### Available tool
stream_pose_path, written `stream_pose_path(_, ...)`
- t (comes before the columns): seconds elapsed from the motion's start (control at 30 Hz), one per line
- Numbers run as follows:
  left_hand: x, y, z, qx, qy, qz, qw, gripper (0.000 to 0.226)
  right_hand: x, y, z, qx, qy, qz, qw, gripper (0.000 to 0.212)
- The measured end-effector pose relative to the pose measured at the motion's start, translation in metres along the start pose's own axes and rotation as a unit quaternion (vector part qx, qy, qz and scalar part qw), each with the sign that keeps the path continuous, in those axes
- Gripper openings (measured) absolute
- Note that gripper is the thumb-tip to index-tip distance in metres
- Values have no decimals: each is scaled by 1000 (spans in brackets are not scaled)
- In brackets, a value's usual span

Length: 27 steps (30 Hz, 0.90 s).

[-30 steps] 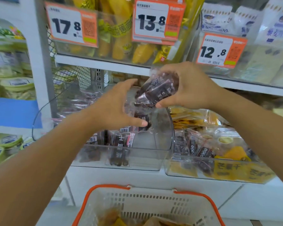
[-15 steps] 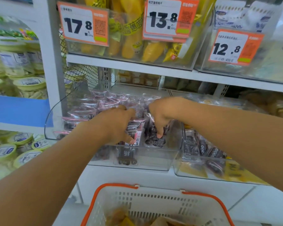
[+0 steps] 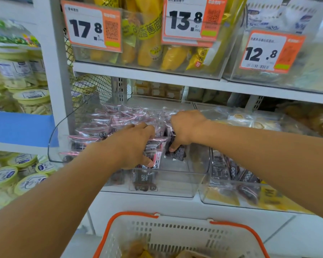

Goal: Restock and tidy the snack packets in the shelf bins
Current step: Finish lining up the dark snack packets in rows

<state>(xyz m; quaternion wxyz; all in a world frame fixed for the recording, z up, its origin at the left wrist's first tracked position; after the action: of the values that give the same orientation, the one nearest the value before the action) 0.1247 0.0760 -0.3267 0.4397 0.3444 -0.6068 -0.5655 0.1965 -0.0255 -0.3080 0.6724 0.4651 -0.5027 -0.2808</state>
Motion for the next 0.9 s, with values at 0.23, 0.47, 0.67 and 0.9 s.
stream_pose_path(0.23,-3,0,2,5,-19,53,998,75,5,-1,-6,11,30,5,999,98)
stream_pose_path(0.47,-41,22,16,31,38,55,997,134,17,27,1,42,70,-336,938,54)
stream_pose_path(0.67,-78,1,28,-45,139,-11,989,144,-38,30,-34,47,131,-293,946,30)
stream_pose_path(0.9,-79,0,24,-38,133,-18,990,138,-46,21,-64,24,117,-250,961,27)
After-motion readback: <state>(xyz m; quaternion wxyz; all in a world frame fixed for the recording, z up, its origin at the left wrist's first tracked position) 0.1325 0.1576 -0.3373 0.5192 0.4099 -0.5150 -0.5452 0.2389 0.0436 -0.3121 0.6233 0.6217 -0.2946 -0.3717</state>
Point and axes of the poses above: each hand's wrist, its own z-axis away from the middle knuckle, its own y-axis out of the back of the hand, x = y × z, the point moved 10 cm from there along -z, towards the middle knuckle
